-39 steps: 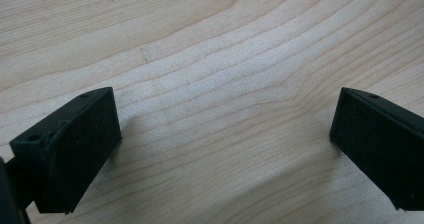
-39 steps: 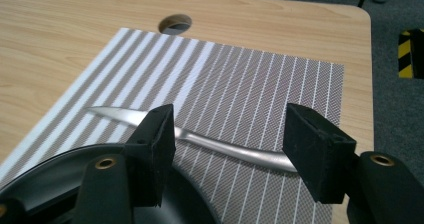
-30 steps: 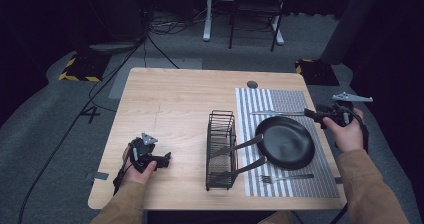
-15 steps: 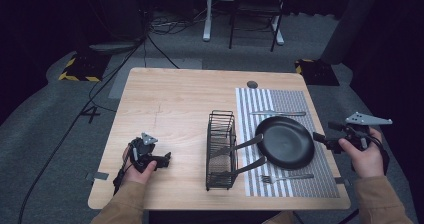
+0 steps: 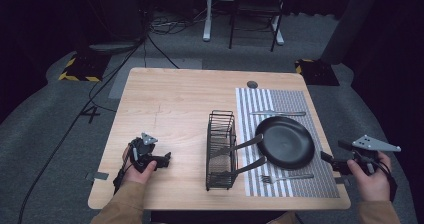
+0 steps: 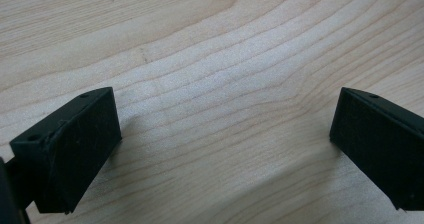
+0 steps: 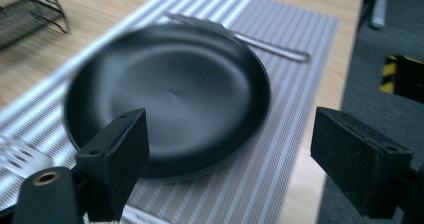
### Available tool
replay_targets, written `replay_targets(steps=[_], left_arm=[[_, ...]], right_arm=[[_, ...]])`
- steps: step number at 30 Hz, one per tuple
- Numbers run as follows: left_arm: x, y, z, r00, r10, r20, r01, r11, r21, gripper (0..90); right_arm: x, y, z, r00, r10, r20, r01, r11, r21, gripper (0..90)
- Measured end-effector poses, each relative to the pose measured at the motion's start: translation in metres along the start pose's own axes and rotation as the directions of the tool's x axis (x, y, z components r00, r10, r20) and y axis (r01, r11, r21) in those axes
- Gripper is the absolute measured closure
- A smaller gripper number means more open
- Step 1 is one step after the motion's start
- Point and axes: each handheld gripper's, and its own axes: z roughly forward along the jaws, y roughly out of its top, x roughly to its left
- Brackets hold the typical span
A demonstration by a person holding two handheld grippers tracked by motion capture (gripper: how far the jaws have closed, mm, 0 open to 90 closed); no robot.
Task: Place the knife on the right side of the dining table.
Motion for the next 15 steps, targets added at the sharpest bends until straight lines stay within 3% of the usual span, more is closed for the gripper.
replay_targets(steps=[5, 9, 15], left_arm=[[0.000, 0.001, 0.001, 1.0000, -0.003, -0.002, 0.003, 1.0000, -0.002, 0.1], [-0.001, 0.002, 0.002, 1.0000, 0.000, -0.003, 0.000, 1.0000, -0.003, 0.1], [-0.001, 0.002, 0.002, 1.0000, 0.001, -0.002, -0.001, 1.0000, 0.000, 0.1]], right_arm=[[-0.003, -0.026, 0.002, 0.9991, -0.012, 0.041, 0.010, 0.999, 0.040, 16.7], [-0.002, -0.043, 0.003, 0.9995, -0.018, 0.027, 0.017, 0.999, 0.036, 16.8], [-0.002, -0.066, 0.009, 0.9995, 0.026, 0.020, -0.027, 0.999, 0.042, 16.6]])
